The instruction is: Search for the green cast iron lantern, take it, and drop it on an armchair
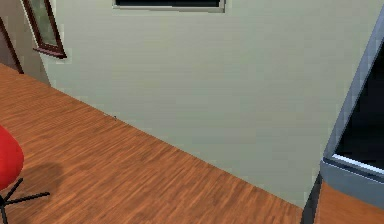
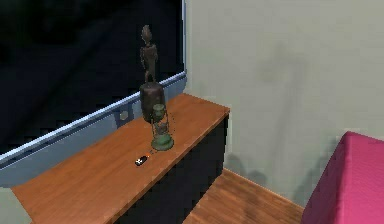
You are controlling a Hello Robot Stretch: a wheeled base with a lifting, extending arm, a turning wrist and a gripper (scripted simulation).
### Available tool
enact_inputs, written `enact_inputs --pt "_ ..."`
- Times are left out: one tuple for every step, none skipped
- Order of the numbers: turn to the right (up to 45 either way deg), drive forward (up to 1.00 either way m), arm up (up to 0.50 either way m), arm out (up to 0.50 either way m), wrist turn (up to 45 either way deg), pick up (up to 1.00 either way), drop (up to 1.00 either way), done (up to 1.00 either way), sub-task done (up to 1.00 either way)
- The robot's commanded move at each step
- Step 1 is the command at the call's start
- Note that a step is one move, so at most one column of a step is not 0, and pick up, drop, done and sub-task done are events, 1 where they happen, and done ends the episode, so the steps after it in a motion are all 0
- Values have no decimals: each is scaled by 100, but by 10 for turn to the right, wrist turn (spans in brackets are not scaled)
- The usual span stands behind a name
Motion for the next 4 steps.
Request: enact_inputs --pt "0 0 50 0 0 0 0 0 0" --pt "0 0 38 0 0 0 0 0 0" --pt "0 0 0 50 0 0 0 0 0" --pt "0 0 0 0 450 0 0 0 0"
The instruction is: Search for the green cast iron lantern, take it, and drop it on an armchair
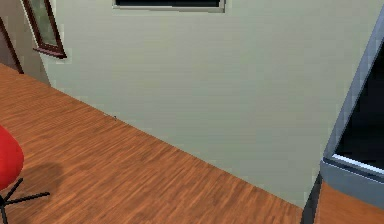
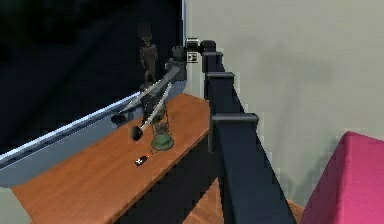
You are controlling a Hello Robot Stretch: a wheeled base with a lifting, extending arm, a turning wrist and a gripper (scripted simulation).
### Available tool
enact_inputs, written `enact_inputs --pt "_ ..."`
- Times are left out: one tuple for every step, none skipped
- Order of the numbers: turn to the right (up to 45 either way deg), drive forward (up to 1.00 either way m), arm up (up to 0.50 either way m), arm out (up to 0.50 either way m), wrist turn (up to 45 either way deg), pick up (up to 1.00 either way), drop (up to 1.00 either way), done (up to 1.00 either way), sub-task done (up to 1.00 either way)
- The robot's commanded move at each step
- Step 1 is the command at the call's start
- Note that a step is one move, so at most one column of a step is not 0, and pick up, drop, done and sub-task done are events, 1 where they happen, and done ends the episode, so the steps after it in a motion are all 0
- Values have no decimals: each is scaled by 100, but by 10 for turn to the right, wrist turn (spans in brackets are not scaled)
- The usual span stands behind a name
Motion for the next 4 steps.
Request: enact_inputs --pt "0 0 0 0 450 0 0 0 0" --pt "0 0 0 0 450 0 0 0 0" --pt "0 0 0 0 180 0 0 0 0" --pt "0 0 -26 0 0 0 0 0 0"
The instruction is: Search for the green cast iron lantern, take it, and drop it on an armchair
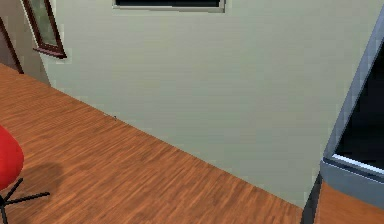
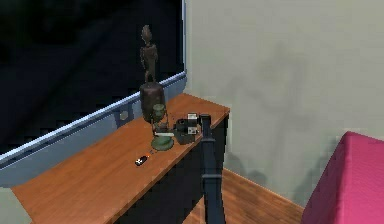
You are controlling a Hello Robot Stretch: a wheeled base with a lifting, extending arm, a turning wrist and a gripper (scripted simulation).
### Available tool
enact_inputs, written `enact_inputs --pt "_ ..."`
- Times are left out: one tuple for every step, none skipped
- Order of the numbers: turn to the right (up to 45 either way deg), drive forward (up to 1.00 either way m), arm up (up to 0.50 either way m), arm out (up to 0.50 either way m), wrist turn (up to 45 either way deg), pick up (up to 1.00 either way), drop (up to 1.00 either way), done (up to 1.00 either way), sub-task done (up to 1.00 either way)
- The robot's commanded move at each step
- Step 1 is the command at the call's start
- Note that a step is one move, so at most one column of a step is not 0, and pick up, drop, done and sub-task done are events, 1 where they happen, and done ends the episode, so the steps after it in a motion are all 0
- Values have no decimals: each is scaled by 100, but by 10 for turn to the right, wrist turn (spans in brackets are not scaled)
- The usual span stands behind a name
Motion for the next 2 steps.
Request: enact_inputs --pt "0 0 0 0 0 100 0 0 0" --pt "0 0 10 0 0 0 0 0 0"
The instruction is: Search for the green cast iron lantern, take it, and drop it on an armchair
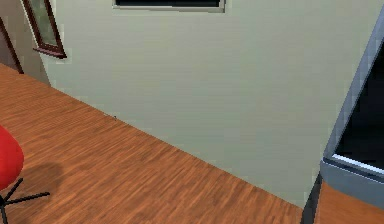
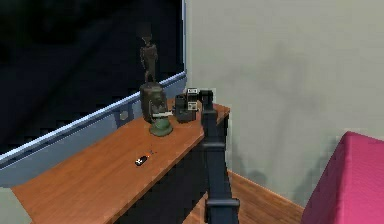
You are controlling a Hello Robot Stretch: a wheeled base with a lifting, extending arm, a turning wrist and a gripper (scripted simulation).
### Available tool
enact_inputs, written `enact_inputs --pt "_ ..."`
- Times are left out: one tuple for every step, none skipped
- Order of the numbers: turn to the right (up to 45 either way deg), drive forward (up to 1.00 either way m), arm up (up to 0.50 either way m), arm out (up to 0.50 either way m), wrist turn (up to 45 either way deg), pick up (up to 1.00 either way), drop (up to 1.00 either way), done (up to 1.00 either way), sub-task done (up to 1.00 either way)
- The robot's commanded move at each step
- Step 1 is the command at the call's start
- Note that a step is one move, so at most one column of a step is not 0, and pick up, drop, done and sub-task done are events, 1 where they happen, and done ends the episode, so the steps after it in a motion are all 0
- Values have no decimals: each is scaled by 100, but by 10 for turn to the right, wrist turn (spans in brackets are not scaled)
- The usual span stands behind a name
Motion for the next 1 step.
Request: enact_inputs --pt "0 0 16 0 0 0 0 0 0"
